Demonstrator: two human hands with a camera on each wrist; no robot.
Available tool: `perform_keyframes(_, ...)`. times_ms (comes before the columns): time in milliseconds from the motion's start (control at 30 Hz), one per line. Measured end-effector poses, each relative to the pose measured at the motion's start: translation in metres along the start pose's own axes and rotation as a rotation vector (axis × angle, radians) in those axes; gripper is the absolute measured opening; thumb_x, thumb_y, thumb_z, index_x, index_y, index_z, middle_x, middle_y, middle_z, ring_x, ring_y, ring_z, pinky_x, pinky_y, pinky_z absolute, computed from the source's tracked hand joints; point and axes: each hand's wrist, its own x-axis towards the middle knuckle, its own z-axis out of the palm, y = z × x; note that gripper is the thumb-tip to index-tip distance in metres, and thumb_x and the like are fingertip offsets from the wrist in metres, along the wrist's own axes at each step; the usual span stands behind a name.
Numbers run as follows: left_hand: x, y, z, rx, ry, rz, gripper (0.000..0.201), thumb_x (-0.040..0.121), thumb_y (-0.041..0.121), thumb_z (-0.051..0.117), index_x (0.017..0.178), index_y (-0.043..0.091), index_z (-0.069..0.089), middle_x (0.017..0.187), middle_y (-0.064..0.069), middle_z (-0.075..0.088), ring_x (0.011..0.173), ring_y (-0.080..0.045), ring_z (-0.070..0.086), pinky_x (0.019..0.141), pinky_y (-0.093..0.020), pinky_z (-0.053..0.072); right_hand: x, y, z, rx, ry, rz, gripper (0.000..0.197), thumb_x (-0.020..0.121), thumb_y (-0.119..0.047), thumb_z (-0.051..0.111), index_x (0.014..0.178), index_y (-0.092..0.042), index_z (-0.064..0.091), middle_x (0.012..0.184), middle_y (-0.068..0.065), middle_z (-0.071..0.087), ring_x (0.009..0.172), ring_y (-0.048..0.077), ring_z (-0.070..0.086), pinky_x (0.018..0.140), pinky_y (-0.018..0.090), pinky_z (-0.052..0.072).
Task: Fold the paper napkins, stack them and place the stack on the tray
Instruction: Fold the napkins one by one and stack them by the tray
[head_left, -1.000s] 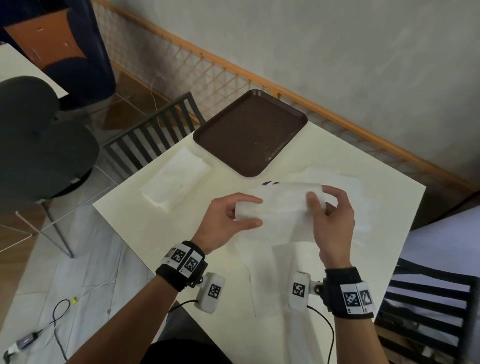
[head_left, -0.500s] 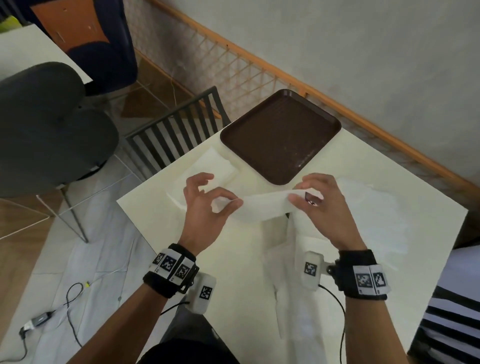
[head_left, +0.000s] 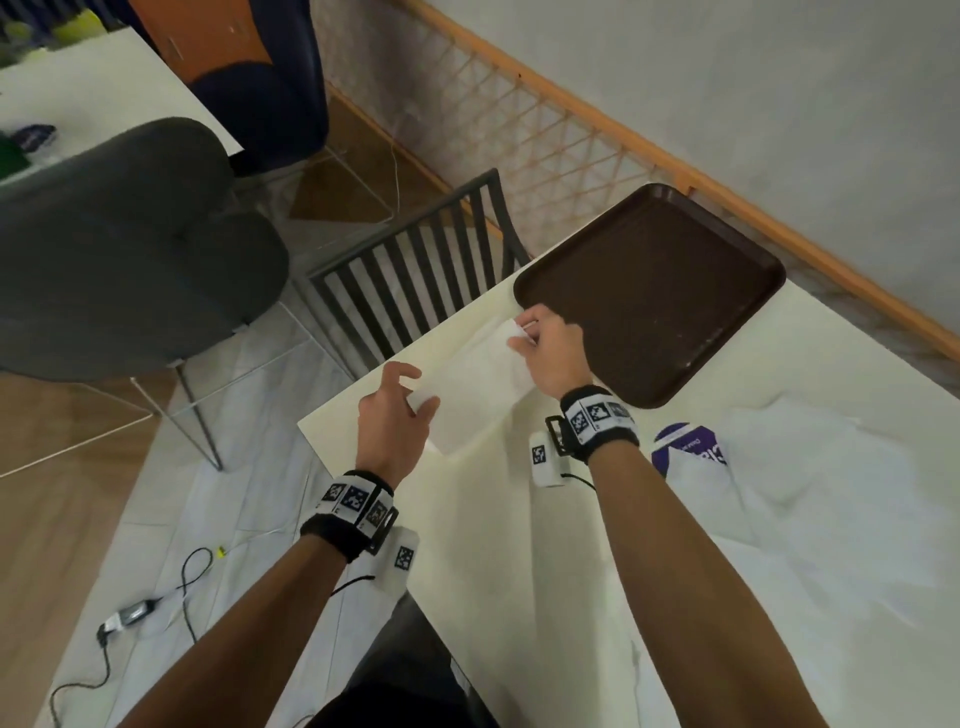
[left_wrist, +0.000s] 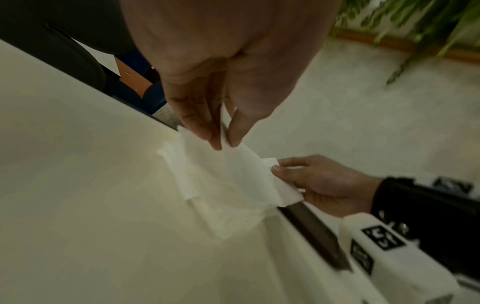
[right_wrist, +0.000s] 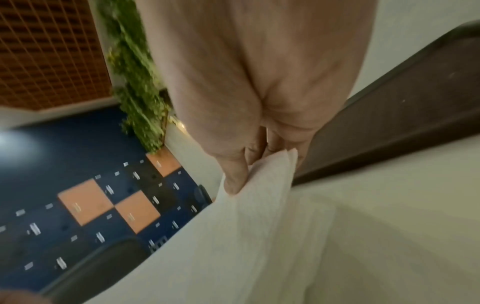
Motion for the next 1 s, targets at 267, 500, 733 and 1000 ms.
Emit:
perform_keyframes(267,0.005,-0.015,0.017,0.257,-0.045,0.080,0.041,0.091,0.022,0.080,0.124,0.016,0.057,0.118,-0.010,0.060,0.111,-0.031,0.055,0.094,-0.046,0.052,0.006,-0.005,0.011,-0.087,0.008,-0.034,0.031,0.104,-0.014,0.071,0.133,-0.016,0.059,0.131,0.016,0.066,0.110,0.021,0.057,0.091,0.029,0.044)
perform_keyframes(500,-0.055,0.005,0.032,0.201,0.046,0.330,0.024,0.090,0.020,0.080,0.111,0.022,0.068,0.113,-0.001,0.057,0.106,-0.026,0.048,0.092,-0.031,0.041,-0.096,0.021,-0.054,-0.058,0.113,-0.149,0.023,0.106,-0.034,0.068,0.126,-0.024,0.062,0.120,-0.002,0.070,0.113,0.018,0.065,0.094,0.036,0.055)
perform_keyframes(733,-0.127,0.036,0.092,0.043,-0.329,0.347,0.002,0.095,0.024,0.074,0.093,0.025,0.073,0.089,0.012,0.071,0.081,-0.008,0.067,0.078,-0.031,0.058,-0.229,0.119,-0.100,-0.192,0.125,0.044,0.018,0.101,-0.028,0.072,0.118,-0.027,0.066,0.116,-0.010,0.074,0.107,0.019,0.071,0.092,0.044,0.059)
perform_keyframes(1000,-0.178,0.072,0.183,0.112,-0.609,0.228,0.023,0.098,0.040,0.069,0.104,0.020,0.078,0.107,-0.001,0.073,0.099,-0.020,0.070,0.093,-0.038,0.057,-0.308,0.189,-0.113,-0.317,0.172,0.497,0.055,0.090,-0.043,0.084,0.135,-0.024,0.059,0.141,0.011,0.053,0.129,0.040,0.051,0.098,0.048,0.051)
